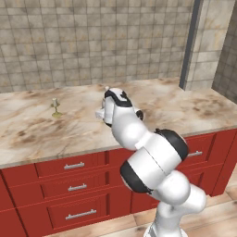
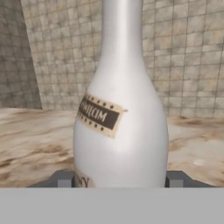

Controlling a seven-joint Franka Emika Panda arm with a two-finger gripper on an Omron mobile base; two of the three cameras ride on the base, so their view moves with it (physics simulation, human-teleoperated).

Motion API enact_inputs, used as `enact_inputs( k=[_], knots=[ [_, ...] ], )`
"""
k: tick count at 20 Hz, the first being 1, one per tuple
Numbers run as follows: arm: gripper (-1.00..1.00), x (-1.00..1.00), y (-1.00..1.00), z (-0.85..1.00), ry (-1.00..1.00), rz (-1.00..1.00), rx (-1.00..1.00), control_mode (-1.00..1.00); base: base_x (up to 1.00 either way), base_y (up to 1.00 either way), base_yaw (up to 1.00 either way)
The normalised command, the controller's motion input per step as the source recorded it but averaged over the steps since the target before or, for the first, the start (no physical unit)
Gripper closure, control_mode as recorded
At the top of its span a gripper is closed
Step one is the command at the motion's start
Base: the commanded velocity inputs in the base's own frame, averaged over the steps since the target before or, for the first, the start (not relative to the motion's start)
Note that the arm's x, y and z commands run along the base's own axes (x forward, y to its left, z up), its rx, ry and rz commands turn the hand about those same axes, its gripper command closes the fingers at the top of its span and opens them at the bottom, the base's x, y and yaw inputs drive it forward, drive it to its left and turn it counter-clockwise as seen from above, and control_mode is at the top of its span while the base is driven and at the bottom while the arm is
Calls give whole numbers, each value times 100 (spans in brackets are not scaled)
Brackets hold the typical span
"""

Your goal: Open the cabinet directly in front. Then move the liquor and the cup to the dining counter with the candle on it.

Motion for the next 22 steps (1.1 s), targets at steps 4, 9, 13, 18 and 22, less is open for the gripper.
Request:
enact_inputs(
  k=[4, 9, 13, 18, 22],
  knots=[
    [100, 4, 0, -36, 0, 0, 0, -100, 0, 0, 0],
    [100, 3, 0, -29, 0, 0, 0, -100, 0, 0, 0],
    [100, 9, 0, -19, 0, 0, 0, -100, 0, 0, 0],
    [100, 10, 0, -19, 0, 0, 0, -100, 0, 0, 0],
    [100, 8, 0, -9, 0, 0, 0, -100, 0, 0, 0]
  ],
)
